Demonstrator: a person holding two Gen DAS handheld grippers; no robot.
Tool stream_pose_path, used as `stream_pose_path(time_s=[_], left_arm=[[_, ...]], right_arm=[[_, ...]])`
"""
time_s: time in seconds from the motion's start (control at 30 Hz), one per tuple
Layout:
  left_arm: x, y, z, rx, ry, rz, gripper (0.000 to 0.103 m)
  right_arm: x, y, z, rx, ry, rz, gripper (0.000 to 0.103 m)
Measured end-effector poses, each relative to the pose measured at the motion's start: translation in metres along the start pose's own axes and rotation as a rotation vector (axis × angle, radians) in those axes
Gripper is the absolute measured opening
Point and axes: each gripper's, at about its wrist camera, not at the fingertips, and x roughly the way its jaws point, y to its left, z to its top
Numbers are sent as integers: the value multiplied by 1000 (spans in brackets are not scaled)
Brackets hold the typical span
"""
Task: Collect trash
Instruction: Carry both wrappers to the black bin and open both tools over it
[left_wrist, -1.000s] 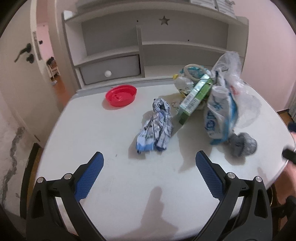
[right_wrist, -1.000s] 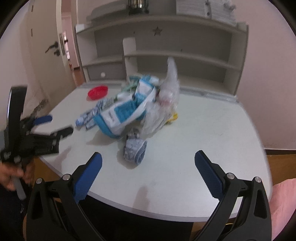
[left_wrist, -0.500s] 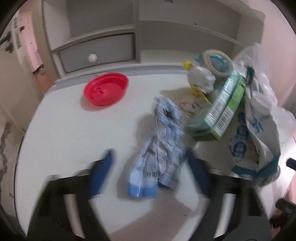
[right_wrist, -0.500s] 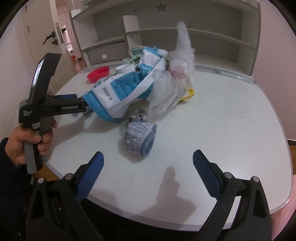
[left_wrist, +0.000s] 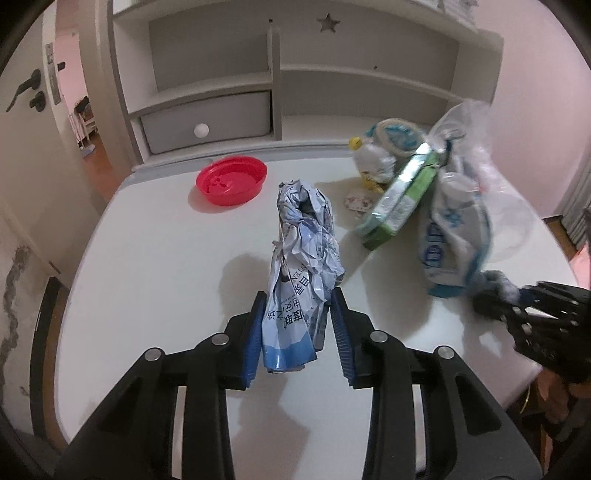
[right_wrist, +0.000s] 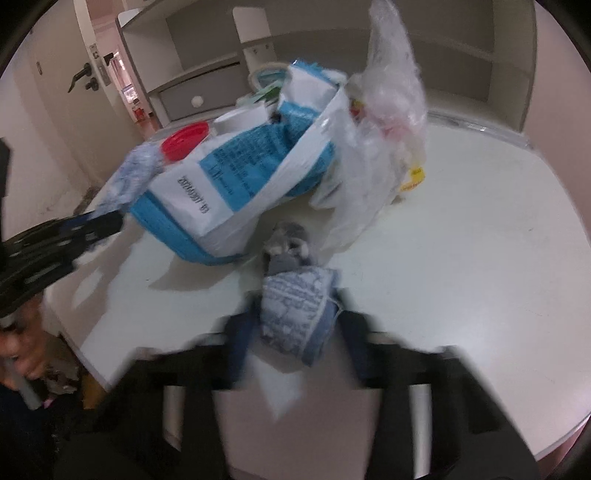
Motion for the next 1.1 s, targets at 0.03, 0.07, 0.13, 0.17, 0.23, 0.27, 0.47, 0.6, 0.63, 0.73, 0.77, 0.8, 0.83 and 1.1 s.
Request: stream_pose_path(time_s=[0.03, 0.07, 0.13, 0.17, 0.23, 0.27, 0.47, 0.6, 0.63, 0.73, 0.77, 0.8, 0.83, 1.1], left_arm=[[-9, -3, -2, 1, -14, -4, 34], [-15, -4, -2, 2, -22, -8, 34], [-30, -16, -2, 15, -50, -21, 34], [-38, -25, -2, 25, -63, -30, 34], [-48, -44, -1, 52, -84, -57, 34], [-56, -63, 1, 78, -100, -87, 34], [-77, -183, 2, 261, -138, -286, 34], [-76, -273, -11, 384, -113, -459, 35], [-73, -304, -19, 427, -96, -519, 35], [-56, -375, -45, 502, -30, -633, 35], [-49, -395, -53, 521, -4, -659, 35], [-41, -415, -62, 538, 26, -683, 35], [-32, -434, -73, 553, 59, -706, 35], [90, -550, -159, 619, 354, -722, 35]], right_arm=[[-6, -2, -3, 0, -4, 13, 19], [-14, -4, -7, -9, -15, 9, 19], [-37, -8, -16, -29, -43, 0, 19], [-48, -12, -21, -32, -56, 0, 19], [-76, -26, -31, -26, -103, -29, 19], [-91, -35, -36, -16, -131, -52, 19], [-168, -127, -73, 195, -258, -184, 19], [-197, -217, -131, 395, -255, -313, 19], [-199, -236, -145, 448, -244, -342, 19], [-203, -298, -199, 633, -194, -415, 19], [-202, -317, -219, 697, -174, -431, 19], [-201, -330, -233, 742, -159, -433, 19], [-199, -346, -254, 800, -139, -434, 19], [-165, -415, -359, 1061, 29, -383, 19]])
